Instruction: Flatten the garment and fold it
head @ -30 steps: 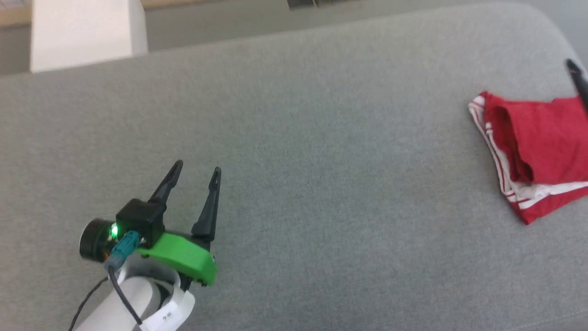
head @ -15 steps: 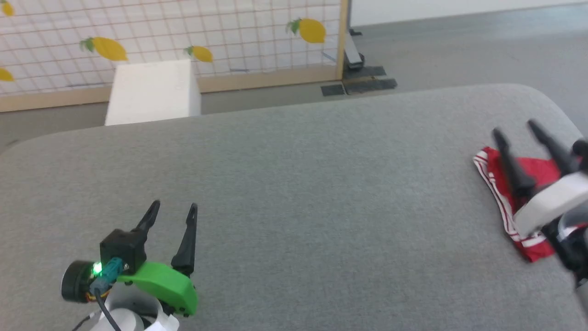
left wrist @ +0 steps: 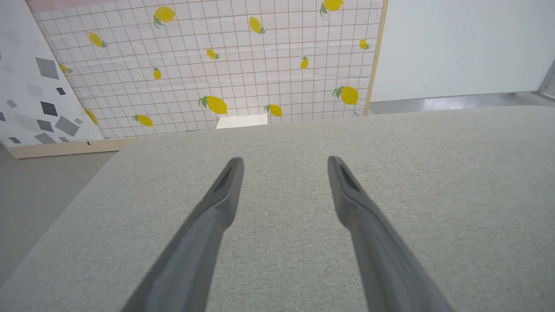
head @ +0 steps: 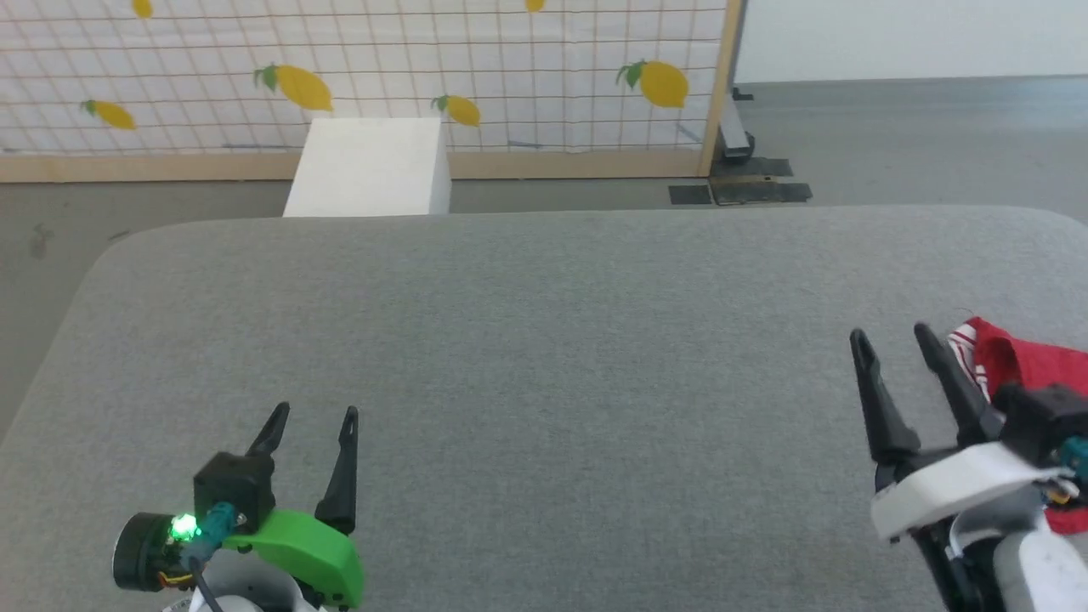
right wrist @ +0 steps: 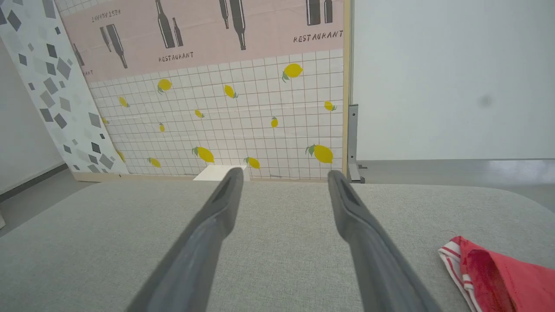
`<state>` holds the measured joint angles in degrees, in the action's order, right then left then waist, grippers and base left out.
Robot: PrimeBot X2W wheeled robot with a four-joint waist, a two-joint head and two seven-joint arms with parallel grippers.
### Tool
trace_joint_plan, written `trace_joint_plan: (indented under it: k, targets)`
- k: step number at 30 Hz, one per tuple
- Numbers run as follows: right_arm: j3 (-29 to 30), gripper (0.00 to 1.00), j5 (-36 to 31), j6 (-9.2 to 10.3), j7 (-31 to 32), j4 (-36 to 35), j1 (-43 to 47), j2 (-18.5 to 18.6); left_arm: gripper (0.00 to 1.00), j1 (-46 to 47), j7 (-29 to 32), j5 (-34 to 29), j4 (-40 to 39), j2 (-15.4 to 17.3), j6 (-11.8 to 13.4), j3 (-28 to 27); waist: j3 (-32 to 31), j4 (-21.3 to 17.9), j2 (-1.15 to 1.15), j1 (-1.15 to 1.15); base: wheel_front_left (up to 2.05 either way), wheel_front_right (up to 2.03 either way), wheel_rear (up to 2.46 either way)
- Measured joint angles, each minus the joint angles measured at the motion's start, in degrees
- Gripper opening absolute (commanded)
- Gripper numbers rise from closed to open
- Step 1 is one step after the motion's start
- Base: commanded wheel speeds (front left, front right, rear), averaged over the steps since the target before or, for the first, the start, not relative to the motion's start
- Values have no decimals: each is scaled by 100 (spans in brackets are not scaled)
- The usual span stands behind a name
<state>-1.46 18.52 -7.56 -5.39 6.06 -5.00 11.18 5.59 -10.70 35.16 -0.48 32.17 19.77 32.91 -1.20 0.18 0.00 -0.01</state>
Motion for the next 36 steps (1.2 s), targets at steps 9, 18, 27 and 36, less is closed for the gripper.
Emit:
trace_joint_plan:
  k: [9, 18, 27, 36]
  targets:
    - [166, 100, -542, 0, 8, -292, 533, -425, 100, -3, -105, -211, 208, -26, 149, 149, -29, 172, 0, 0, 0, 0, 0]
    - [174, 100, -731, 0, 33, -335, 724, -519, 100, -3, -175, -210, 360, -118, 141, 169, -67, 181, 0, 0, 0, 0, 0]
    - [170, 100, -757, -1, 71, -335, 744, -572, 100, -2, -202, -203, 408, -165, 96, 219, -60, 159, 0, 0, 0, 0, 0]
    - [283, 100, -839, 0, 203, -324, 744, -614, 100, 2, -199, -183, 502, -178, 74, 302, -59, 137, 0, 0, 0, 0, 0]
